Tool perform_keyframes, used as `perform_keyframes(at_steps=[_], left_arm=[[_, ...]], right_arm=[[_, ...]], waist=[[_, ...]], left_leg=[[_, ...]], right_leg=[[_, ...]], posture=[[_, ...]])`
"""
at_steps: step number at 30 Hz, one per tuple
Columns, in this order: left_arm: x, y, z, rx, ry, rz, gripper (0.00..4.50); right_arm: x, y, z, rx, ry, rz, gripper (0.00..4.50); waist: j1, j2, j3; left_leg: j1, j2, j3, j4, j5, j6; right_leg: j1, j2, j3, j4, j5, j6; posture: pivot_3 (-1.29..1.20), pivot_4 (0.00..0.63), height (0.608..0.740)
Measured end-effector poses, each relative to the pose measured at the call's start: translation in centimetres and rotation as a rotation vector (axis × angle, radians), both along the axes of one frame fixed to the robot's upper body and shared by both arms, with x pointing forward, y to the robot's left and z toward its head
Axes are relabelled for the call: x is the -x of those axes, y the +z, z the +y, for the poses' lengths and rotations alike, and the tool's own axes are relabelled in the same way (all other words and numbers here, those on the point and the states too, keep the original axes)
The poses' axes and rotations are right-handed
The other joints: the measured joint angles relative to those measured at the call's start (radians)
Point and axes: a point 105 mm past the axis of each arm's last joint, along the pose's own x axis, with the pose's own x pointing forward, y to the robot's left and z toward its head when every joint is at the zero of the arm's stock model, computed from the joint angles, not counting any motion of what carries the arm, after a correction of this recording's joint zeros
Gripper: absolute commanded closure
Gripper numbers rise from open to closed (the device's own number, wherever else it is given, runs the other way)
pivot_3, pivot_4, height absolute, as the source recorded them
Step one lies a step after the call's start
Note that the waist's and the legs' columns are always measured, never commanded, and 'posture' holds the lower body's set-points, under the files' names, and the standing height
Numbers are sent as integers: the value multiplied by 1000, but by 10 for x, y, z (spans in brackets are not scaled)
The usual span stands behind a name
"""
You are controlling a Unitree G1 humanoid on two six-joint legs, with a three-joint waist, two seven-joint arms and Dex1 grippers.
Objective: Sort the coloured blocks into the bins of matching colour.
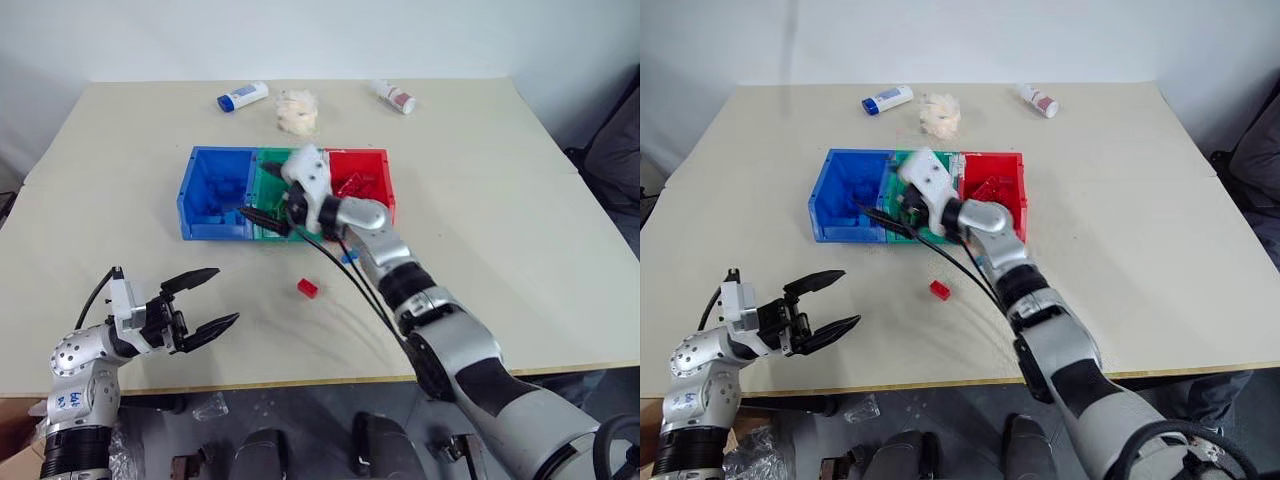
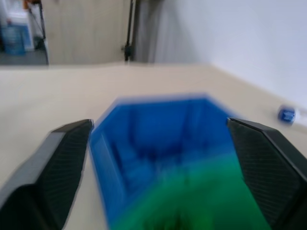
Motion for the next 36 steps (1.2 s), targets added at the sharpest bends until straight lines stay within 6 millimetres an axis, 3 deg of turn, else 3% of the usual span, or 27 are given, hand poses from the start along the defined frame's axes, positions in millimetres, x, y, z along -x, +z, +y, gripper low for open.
perform_keyframes(at_steps=[5, 9, 20, 22, 25, 29, 33, 36], left_arm=[[-10, 5, -8, 1, -50, -13, 0], [-18, 4, -13, -4, -93, 3, 0], [-29, 2, -18, -30, -179, 30, 0], [-30, 2, -19, -34, -190, 30, 0], [-32, 3, -19, -35, -205, 32, 0], [-33, 5, -21, -41, -214, 22, 0], [-32, 4, -25, -29, -218, 15, 0], [-26, 0, -28, -30, -219, 19, 0]], right_arm=[[21, -13, -39, 93, 87, -5, 17], [46, -43, -92, 198, 84, 89, 17], [107, -78, -219, 287, -267, 357, 17], [112, -79, -233, 297, -326, 379, 17], [115, -74, -237, 295, -347, 370, 17], [108, -68, -224, 261, -346, 342, 17], [90, -64, -188, 178, -294, 315, 17], [78, -72, -167, 150, -267, 336, 17]], waist=[[1, 0, 0], [17, 0, 0], [43, 0, 0], [40, 0, 0], [36, 0, 0], [31, 0, 0], [27, 0, 0], [28, 0, 0]], left_leg=[[0, 0, 0, 0, 0, 0], [0, 0, 0, 0, 0, 0], [0, 0, 1, 1, 0, 0], [1, 0, 2, 1, 0, 0], [1, 0, 2, 1, 0, 0], [1, 0, 2, 1, 0, 0], [1, 0, 1, 1, 0, 0], [1, 0, 2, 1, 0, 0]], right_leg=[[0, 0, 0, 0, 0, 0], [0, 0, 0, -1, 0, 0], [1, 0, 0, -2, 0, 0], [1, 1, 0, -2, 0, 0], [1, 1, 0, -2, 0, -1], [1, 1, 0, -2, 0, -1], [1, 1, 0, -2, 0, -1], [1, 1, 0, -2, 0, -1]], posture=[[0, 150, 740], [0, 150, 740], [0, 150, 740], [0, 150, 740], [0, 150, 740], [0, 150, 740], [0, 150, 740], [0, 150, 740]])
